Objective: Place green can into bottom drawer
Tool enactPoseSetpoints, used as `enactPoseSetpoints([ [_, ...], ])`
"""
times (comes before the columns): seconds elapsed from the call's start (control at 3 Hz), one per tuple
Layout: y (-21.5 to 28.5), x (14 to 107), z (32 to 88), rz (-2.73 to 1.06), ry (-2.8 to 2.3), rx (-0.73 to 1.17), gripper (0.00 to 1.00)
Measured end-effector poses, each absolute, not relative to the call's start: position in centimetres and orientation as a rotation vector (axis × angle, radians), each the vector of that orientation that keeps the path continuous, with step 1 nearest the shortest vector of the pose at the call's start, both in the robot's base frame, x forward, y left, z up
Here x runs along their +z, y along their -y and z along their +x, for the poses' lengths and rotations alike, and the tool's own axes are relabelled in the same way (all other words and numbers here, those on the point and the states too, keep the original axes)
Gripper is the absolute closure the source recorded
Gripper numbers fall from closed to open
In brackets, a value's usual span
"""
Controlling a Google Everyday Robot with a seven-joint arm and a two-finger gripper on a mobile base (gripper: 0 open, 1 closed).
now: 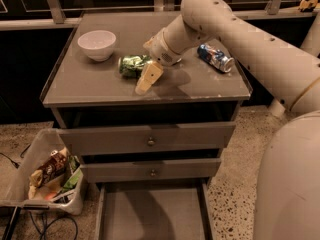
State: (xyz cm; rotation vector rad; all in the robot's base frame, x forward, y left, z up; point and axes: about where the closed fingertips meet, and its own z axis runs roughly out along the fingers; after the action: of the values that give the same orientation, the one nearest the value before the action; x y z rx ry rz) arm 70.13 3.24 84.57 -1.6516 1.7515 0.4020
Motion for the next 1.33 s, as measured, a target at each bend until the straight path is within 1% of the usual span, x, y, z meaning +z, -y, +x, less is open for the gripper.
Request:
enactPoseSetpoints([
  [0.33, -3.24, 84.53, 70.13, -1.652, -1.752, 0.402, 0.17],
  [1.33, -3.25, 84.52, 70.13, -1.652, -1.752, 0.402, 0.88],
])
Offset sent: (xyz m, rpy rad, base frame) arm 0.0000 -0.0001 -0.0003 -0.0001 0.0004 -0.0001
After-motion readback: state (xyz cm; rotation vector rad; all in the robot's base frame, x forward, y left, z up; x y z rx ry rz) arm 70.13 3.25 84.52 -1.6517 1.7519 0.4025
